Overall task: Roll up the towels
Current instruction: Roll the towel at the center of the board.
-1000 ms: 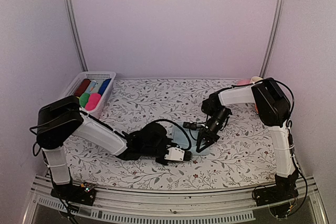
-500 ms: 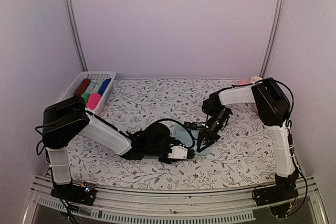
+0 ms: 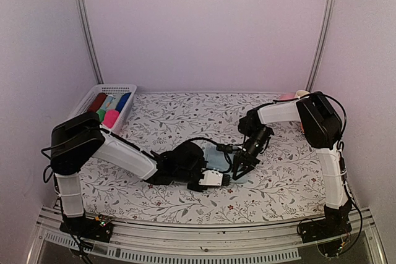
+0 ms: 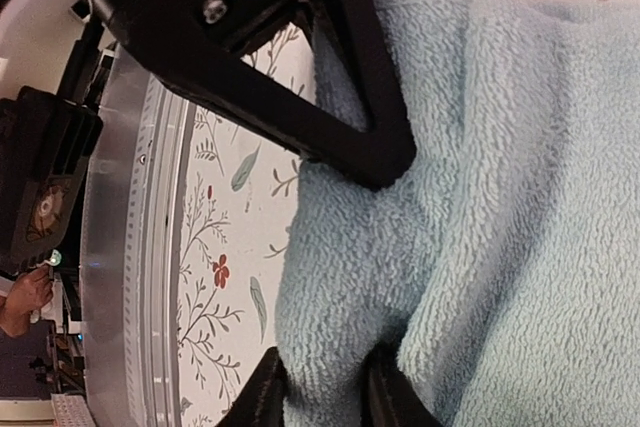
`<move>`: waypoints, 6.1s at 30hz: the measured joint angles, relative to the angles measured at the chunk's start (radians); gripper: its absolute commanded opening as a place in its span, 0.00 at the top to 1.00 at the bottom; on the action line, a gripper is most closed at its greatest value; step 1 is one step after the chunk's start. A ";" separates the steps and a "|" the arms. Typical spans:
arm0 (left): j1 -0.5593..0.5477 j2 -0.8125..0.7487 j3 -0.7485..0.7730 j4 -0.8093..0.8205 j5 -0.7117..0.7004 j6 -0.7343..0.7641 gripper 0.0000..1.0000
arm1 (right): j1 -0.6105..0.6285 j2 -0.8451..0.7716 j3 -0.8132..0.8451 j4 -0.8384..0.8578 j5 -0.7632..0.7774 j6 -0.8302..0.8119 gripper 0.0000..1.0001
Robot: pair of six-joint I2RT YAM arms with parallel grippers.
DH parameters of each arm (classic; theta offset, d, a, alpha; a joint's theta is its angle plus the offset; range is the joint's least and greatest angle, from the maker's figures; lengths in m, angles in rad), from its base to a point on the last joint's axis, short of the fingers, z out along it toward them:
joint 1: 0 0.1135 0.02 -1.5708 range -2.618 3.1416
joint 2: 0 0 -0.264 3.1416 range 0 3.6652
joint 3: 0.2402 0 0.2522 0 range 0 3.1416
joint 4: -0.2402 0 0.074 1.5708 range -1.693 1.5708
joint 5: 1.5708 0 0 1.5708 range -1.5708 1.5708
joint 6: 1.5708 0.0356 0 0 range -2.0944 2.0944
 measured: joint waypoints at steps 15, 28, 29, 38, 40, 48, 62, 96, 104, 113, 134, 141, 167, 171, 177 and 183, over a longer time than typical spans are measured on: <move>0.099 0.019 0.168 -0.295 0.246 -0.161 1.00 | -0.005 -0.352 -0.262 0.254 0.180 -0.033 0.27; 0.174 0.145 0.409 -0.559 0.471 -0.253 0.98 | -0.005 -0.737 -0.774 0.890 0.381 -0.045 0.22; 0.177 0.152 0.422 -0.573 0.481 -0.256 0.98 | -0.005 -0.758 -0.796 0.934 0.387 -0.048 0.22; 0.202 0.218 0.544 -0.702 0.568 -0.297 0.97 | 0.048 -0.824 -0.873 1.133 0.424 -0.088 0.24; 0.207 0.232 0.565 -0.721 0.588 -0.305 0.97 | 0.076 -0.821 -0.878 1.152 0.439 -0.095 0.26; 0.228 0.269 0.618 -0.772 0.654 -0.342 0.96 | 0.151 -0.769 -0.884 1.232 0.533 -0.088 0.36; 0.256 0.308 0.654 -0.798 0.731 -0.369 0.95 | 0.190 -0.706 -0.886 1.289 0.634 -0.073 0.52; 0.234 -0.179 0.064 -0.223 0.372 -0.315 0.33 | 0.088 -0.524 -0.631 0.977 0.431 -0.018 0.89; 0.138 -0.179 -0.077 -0.018 0.227 -0.182 0.30 | 0.016 -0.404 -0.468 0.765 0.277 -0.013 0.88; 0.057 -0.136 -0.089 0.127 0.084 -0.042 0.29 | -0.049 -0.264 -0.299 0.542 0.138 -0.005 0.88; 0.020 0.039 0.004 0.146 -0.007 0.040 0.73 | -0.065 -0.179 -0.209 0.315 0.044 -0.033 0.85; 0.019 0.039 0.018 0.132 -0.003 0.036 0.94 | -0.065 -0.179 -0.208 0.304 0.045 -0.034 0.71; 0.113 0.193 0.473 -0.452 0.380 -0.268 0.94 | -0.077 -0.840 -0.762 0.664 0.428 -0.078 0.25; 0.135 0.230 0.526 -0.501 0.448 -0.313 0.93 | -0.077 -0.950 -0.876 0.776 0.457 -0.086 0.23; 0.163 0.264 0.581 -0.552 0.531 -0.353 0.91 | -0.047 -1.006 -0.955 0.912 0.478 -0.116 0.23; 0.187 0.297 0.624 -0.589 0.606 -0.379 0.90 | 0.085 -0.982 -0.995 1.082 0.562 -0.117 0.33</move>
